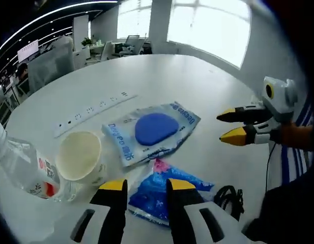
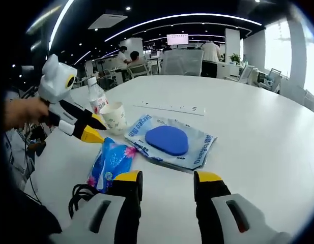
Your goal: Arrange the tabletop items into an orderly group along one side of the table until the central work area is clear of visible clutter.
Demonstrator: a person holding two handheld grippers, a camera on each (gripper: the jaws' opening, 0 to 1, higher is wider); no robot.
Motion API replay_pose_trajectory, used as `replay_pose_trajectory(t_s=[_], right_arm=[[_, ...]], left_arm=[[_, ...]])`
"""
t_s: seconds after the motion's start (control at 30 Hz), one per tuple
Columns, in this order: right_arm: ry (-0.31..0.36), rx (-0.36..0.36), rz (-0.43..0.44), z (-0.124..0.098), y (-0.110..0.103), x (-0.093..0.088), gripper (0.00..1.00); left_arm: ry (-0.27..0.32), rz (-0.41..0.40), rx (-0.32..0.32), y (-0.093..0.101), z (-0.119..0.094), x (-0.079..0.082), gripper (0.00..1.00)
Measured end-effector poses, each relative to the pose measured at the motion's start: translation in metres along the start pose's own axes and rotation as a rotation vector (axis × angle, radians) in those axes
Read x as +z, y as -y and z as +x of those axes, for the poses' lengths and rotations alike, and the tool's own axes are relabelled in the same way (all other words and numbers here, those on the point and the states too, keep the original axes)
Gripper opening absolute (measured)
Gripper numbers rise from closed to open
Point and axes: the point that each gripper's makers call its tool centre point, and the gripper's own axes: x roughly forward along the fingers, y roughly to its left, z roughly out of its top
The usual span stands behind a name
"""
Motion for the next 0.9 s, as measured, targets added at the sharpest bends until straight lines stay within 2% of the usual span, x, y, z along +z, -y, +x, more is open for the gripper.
replay_pose_trajectory(t_s=[0.07,0.23,0.33,0.6,0.9], right_arm=[[-0.002,0.013,0.004,-0.001,-0.011,-0.002,0.38],[-0.01,0.048,-0.011,0.0,-0.04,-0.005,0.39],[-0.019,0.073,-0.01,0.003,-0.057,-0.007,0.38],[-0.057,0.141,-0.022,0.015,-0.099,-0.012,0.36],[-0.134,0.182,-0.043,0.034,-0.122,-0.029,0.29]], left_arm=[[-0.005,0.023,-0.026,0.0,0.001,-0.004,0.29],[-0.024,0.073,-0.037,-0.005,0.001,-0.011,0.28],[-0.041,0.116,-0.066,-0.001,0.003,-0.016,0.27],[-0.027,0.169,-0.087,0.001,0.008,-0.013,0.27],[-0.021,0.269,-0.119,0.0,0.016,-0.013,0.28]])
